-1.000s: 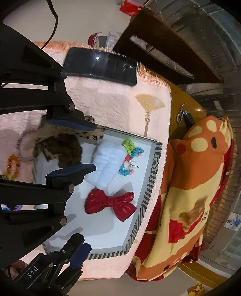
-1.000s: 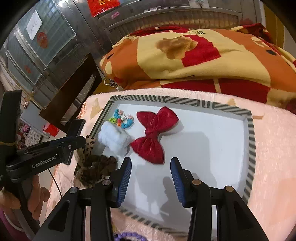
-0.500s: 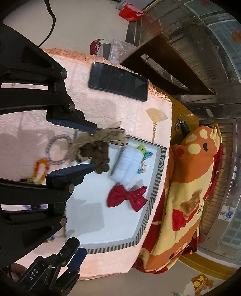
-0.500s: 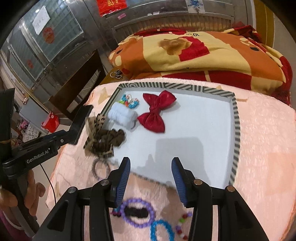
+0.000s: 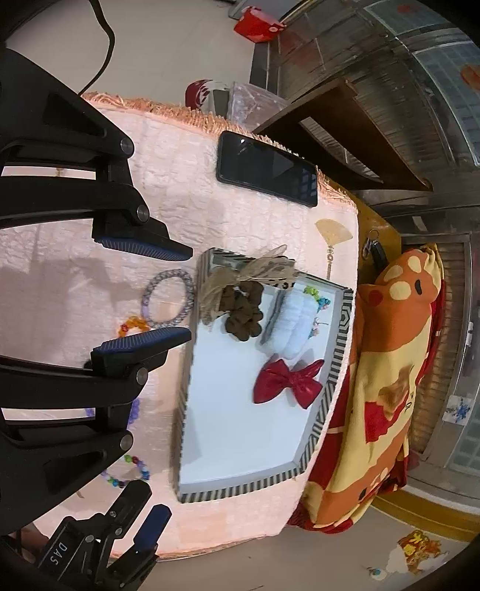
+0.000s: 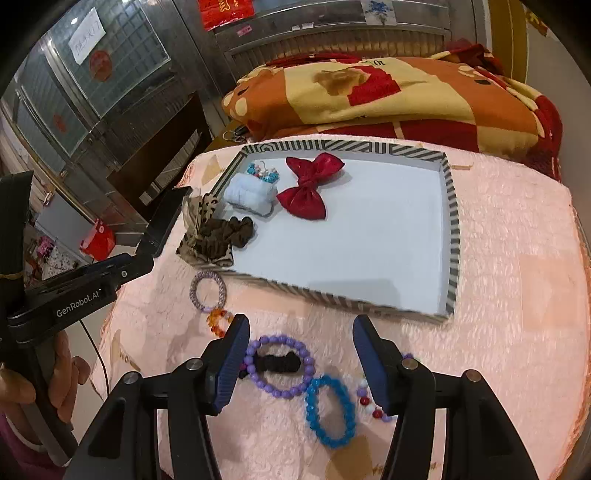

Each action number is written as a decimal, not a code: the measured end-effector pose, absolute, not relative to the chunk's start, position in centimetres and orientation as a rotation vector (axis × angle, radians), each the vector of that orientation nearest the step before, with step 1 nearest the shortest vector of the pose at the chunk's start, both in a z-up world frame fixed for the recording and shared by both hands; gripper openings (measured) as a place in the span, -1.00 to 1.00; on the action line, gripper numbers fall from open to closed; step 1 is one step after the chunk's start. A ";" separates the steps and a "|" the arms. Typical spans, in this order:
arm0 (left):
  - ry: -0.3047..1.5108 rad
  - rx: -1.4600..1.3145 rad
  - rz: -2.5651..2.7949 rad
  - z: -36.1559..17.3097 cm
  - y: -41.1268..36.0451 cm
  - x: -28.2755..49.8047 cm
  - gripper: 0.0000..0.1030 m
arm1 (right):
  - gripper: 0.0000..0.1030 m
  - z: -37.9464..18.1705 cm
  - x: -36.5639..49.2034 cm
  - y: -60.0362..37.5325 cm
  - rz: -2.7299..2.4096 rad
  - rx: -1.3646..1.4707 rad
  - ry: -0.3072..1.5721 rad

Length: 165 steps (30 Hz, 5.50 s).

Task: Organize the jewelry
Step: 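Withdraw both grippers from the tray toward the remaining bracelets, then grasp the orange bead bracelet with the left gripper while the right grasps the multicolour bead bracelet, then carry both held bracelets into the white tray and open both grippers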

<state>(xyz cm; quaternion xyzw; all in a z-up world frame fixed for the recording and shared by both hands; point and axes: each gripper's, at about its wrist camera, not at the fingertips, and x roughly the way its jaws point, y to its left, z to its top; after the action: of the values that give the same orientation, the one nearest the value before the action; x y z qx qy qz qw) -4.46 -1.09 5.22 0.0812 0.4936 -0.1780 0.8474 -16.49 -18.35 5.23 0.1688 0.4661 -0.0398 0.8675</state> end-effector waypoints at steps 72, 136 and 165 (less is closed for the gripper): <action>1.474 0.031 -0.398 -4.3 -5.5 -3.9 0.02 | 0.15 -0.3 -23.6 -23.0 -0.155 0.452 1.113; 1.173 0.037 -0.565 10.2 -7.8 -1.5 -0.87 | -0.83 8.8 -18.3 -24.3 -0.127 0.187 0.849; 1.287 0.096 -0.481 2.0 -12.1 5.1 -0.87 | -0.83 4.8 -6.0 -23.9 0.025 0.173 0.975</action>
<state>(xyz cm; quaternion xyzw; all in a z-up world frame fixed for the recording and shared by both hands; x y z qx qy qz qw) 5.07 -12.13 1.97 0.0444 0.5939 -0.2220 0.7720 -5.96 -23.91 4.77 0.0832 0.4677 0.0120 0.8799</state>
